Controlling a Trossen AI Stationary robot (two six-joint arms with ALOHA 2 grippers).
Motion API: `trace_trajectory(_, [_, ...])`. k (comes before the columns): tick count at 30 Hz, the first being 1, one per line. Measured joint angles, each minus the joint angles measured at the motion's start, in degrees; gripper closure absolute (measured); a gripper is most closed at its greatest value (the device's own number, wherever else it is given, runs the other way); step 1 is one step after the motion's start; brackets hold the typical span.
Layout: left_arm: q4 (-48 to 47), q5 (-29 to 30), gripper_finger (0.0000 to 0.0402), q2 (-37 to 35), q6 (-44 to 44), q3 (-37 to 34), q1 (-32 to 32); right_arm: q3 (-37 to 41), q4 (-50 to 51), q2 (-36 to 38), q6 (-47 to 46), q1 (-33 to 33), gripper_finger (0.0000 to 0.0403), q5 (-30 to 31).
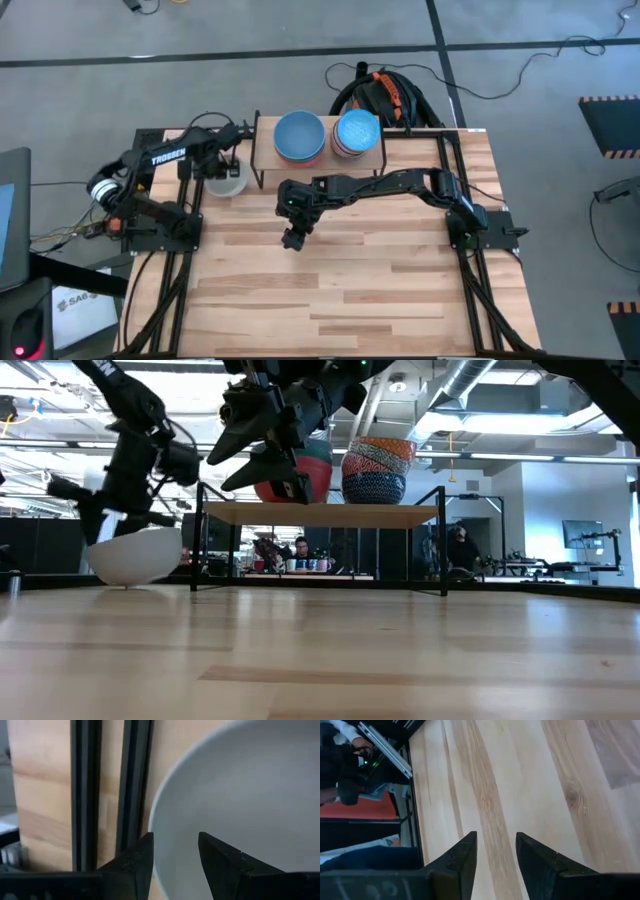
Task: Place and stack bowls onto a shelf
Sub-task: Stack the white bowl on top of the blue bowl on the shelf
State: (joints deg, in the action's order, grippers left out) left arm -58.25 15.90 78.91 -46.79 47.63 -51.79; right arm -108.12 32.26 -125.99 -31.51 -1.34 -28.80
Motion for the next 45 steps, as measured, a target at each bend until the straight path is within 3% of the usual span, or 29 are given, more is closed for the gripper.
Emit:
trace_trajectory(6, [1.33, -1.41, 0.0260, -1.50, -1.94, -4.70, 0.00, 0.00, 0.06, 0.00, 1.28, -0.51, 0.0241, 0.01])
trace_trajectory(16, [2.60, 0.46, 0.0260, -9.11, -3.94, -4.28, 0.34, 0.00, 0.29, 0.00, 1.64, -1.54, 0.0241, -0.02])
trace_trajectory(29, [10.99, -0.67, 0.0263, -9.15, -5.05, -10.46, 0.05, 0.00, 2.33, 0.00, 1.55, -1.70, 0.0241, 0.13])
trace_trajectory(33, [13.45, -0.68, 0.0292, -9.17, -3.86, -10.46, 0.55, 0.00, 2.91, 0.00, 1.55, -1.36, 0.0241, 0.20])
trace_trajectory(40, [15.85, -0.28, 0.0390, -9.27, -1.14, -10.41, 0.57, 0.00, 3.99, 0.00, 1.55, -1.31, 0.0241, 0.26])
trace_trajectory(45, [15.19, -0.03, 0.0395, -9.34, 0.18, -10.35, 0.59, 0.00, 4.41, 0.00, 1.57, -1.33, 0.0241, 0.37])
